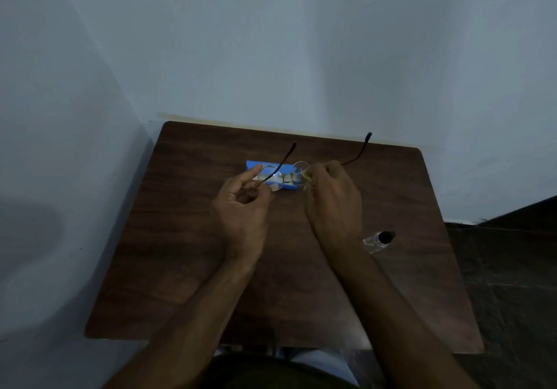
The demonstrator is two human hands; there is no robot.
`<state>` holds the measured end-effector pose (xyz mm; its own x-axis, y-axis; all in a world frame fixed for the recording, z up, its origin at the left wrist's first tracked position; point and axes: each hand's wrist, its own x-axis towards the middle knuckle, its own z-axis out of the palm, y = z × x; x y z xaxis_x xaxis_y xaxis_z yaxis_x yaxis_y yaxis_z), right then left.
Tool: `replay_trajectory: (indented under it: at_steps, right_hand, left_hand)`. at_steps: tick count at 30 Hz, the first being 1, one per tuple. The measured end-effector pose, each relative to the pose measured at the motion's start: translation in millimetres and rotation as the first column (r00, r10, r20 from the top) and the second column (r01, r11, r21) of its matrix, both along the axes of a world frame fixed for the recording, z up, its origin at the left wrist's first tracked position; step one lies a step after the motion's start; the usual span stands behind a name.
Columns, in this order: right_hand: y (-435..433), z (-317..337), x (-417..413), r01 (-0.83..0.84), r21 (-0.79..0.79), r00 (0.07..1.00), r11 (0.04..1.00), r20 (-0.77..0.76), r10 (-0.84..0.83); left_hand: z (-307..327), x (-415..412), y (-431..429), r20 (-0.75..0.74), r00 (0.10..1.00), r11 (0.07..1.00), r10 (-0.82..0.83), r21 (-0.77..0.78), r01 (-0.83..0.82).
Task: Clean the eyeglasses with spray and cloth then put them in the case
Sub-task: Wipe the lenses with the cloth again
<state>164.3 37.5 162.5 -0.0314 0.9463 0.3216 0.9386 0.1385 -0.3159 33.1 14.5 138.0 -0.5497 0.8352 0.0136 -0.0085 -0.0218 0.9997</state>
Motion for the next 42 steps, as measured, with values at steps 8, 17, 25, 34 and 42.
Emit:
replay_trajectory:
  at_steps: [8, 17, 25, 34, 42]
  right_hand:
    - [-3, 7, -2, -0.068, -0.037, 0.989, 0.997, -0.133, 0.063]
    - [-18, 1, -7, -0.081, 0.009, 0.934, 0.997, -0.348, 0.079]
    - [-16, 18, -10, -0.147, 0.056, 0.852, 0.988, -0.500, 0.155]
    - [-24, 24, -1, -0.198, -0.125, 0.835, 0.972, -0.540, 0.101]
    - [-28, 16, -6, -0.231, -0.130, 0.810, 0.964, -0.575, 0.116]
  left_hand:
    - [0, 2, -2, 0.013, 1.000, 0.999, 0.007, -0.049, -0.006]
    - [2, 9, -3, 0.052, 0.999, 0.999, -0.002, -0.035, 0.004]
    - [8, 13, -14, -0.237, 0.968, 0.993, -0.085, 0.060, 0.102]
    - [7, 12, -25, -0.240, 0.966, 0.993, -0.093, 0.050, 0.108]
    - [6, 7, -19, -0.116, 0.990, 0.996, -0.080, 0.015, 0.083]
